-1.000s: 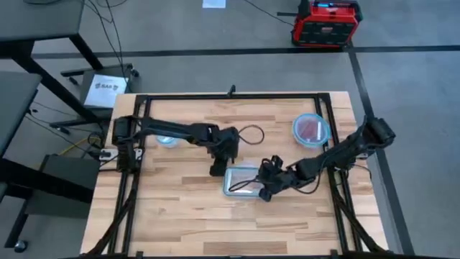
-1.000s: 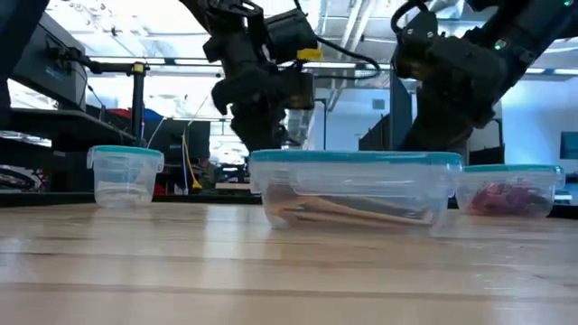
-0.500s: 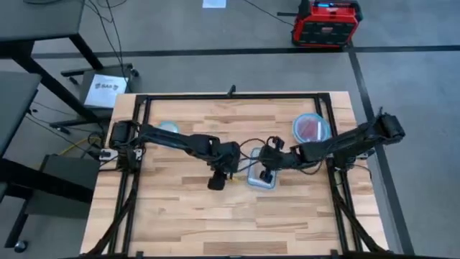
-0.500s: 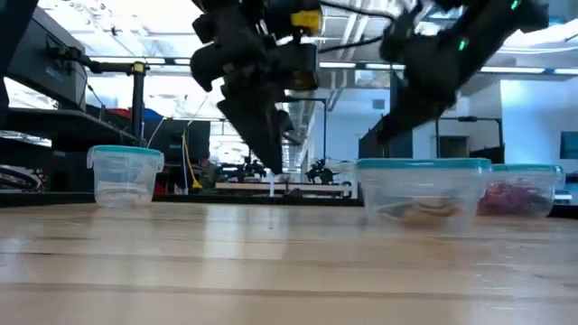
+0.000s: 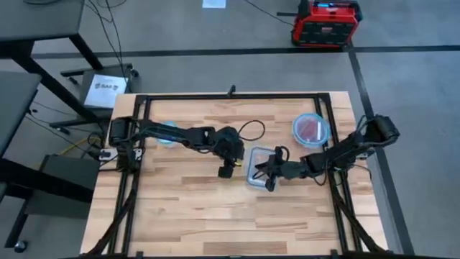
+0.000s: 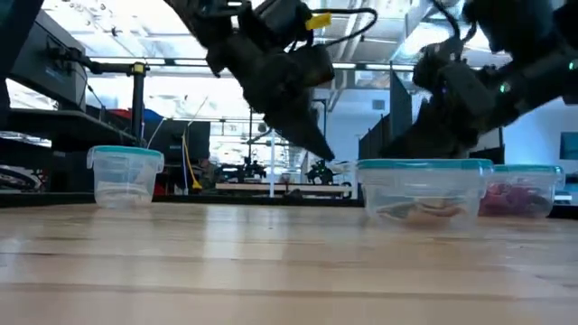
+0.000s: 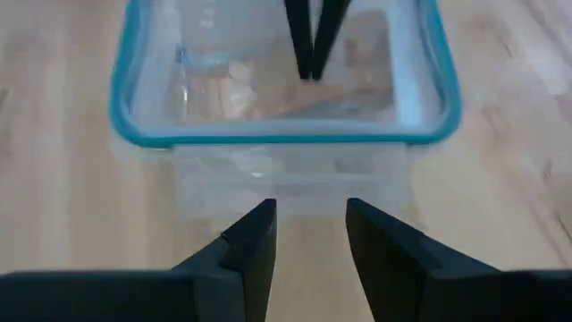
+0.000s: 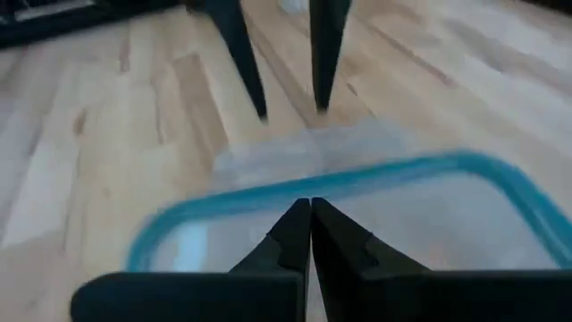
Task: Sort candy
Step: Close the rectangular transparent bin
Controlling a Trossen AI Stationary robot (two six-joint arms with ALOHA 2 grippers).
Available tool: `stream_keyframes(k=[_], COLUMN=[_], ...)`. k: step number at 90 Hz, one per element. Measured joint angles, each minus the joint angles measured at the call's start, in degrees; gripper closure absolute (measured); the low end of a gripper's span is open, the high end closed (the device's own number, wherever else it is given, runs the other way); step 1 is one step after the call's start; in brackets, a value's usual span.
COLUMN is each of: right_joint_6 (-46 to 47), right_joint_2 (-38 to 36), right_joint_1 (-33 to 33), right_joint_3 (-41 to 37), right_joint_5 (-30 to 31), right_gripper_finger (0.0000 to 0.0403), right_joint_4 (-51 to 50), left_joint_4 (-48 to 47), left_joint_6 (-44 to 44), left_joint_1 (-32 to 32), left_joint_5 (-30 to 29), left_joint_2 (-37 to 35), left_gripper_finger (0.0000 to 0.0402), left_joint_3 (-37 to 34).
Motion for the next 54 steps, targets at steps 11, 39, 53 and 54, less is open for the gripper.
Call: stream_keyframes(k=[11, 39, 53, 54], right_joint_6=[-0.20, -1.08, -1.50, -1.58], right_joint_2=[2.20, 6.18, 8.62, 8.85], right_joint_1=[-0.37, -0.67, -1.70, -1.83], right_joint_3=[0.22, 1.75, 3.49, 3.72], right_joint_5=[-0.38, -0.96, -2.63, -2.89], right_gripper_finger=[0.0403, 0.0403, 0.0403, 0.0403], right_joint_4=[1.92, 4.80, 4.28, 4.30], left_joint_4=[1.83, 10.43, 10.79, 10.78], left_joint_6=[-1.07, -2.29, -2.47, -2.44], left_joint_1=[0.14, 0.25, 0.27, 0.27], left_joint_5=[0.12, 0.12, 0.55, 0.53], left_joint_2=[0.07, -0.02, 2.17, 2.42], left_gripper_finger=[0.0279, 0.0279, 0.0279, 0.0279], left_joint_3=[-2.68, -5.93, -5.80, -5.72])
